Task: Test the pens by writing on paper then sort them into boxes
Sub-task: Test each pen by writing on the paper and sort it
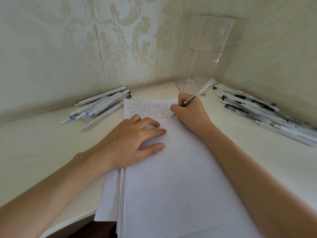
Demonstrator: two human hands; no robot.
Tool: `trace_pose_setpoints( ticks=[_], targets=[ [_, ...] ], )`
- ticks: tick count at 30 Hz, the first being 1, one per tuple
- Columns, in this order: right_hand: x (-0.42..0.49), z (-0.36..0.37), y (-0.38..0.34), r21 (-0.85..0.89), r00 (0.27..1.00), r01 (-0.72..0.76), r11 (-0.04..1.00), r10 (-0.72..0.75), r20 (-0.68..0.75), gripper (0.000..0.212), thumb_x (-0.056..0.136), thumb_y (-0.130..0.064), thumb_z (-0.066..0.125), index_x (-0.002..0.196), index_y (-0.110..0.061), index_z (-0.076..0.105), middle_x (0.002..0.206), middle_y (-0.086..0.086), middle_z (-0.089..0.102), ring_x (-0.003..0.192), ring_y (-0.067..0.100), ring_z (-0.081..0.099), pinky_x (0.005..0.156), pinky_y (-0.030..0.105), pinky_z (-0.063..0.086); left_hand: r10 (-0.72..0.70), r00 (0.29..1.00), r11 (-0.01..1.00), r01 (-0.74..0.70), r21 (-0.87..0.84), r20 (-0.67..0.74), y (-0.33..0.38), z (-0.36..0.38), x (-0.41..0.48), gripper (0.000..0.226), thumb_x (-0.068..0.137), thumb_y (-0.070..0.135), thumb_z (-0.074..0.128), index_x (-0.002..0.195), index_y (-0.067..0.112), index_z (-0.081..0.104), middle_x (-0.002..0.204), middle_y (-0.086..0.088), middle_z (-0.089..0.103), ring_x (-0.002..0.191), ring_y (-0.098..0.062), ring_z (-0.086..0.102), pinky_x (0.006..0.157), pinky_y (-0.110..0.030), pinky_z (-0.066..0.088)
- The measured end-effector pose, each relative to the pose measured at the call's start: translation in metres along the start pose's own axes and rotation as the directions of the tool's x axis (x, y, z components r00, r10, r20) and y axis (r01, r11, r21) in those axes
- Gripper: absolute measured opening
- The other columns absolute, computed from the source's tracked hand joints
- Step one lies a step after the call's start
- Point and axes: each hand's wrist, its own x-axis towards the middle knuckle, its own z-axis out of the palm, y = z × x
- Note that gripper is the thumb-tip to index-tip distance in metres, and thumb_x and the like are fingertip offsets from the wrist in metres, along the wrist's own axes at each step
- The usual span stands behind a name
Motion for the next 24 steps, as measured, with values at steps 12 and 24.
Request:
trace_pose_setpoints(
  ticks=[12, 24],
  targets=[
    [-0.0019, -0.0010, 0.0000, 0.012, 1.000, 0.019, 1.000, -0.020, 0.014, 0.021, 0.077, -0.007, 0.056, 0.064, -0.011, 0.041, 0.042, -0.006, 0.045, 0.037, 0.005, 0.036, 0.040, 0.019, 0.027, -0.005, 1.000, 1.000, 0.005, 0.004, 0.009, -0.0010, 0.0013, -0.0010, 0.056, 0.086, 0.063, 0.025, 0.127, 0.036, 0.052, 0.126, 0.013, 0.049, 0.089, 0.000, 0.025, 0.084, -0.023, 0.030],
    [-0.0007, 0.0000, 0.0003, -0.064, 1.000, 0.007, 0.998, -0.008, -0.017, 0.029, 0.075, -0.007, 0.055, 0.060, -0.017, 0.032, 0.053, -0.002, 0.032, 0.047, 0.009, 0.027, 0.042, 0.021, 0.020, -0.105, 0.987, 0.990, 0.092, -0.111, -0.118, -0.0010, -0.0059, -0.0009, 0.056, 0.084, 0.053, 0.039, 0.135, 0.032, 0.039, 0.128, 0.010, 0.045, 0.112, -0.007, 0.042, 0.095, -0.027, 0.033]
  ],
)
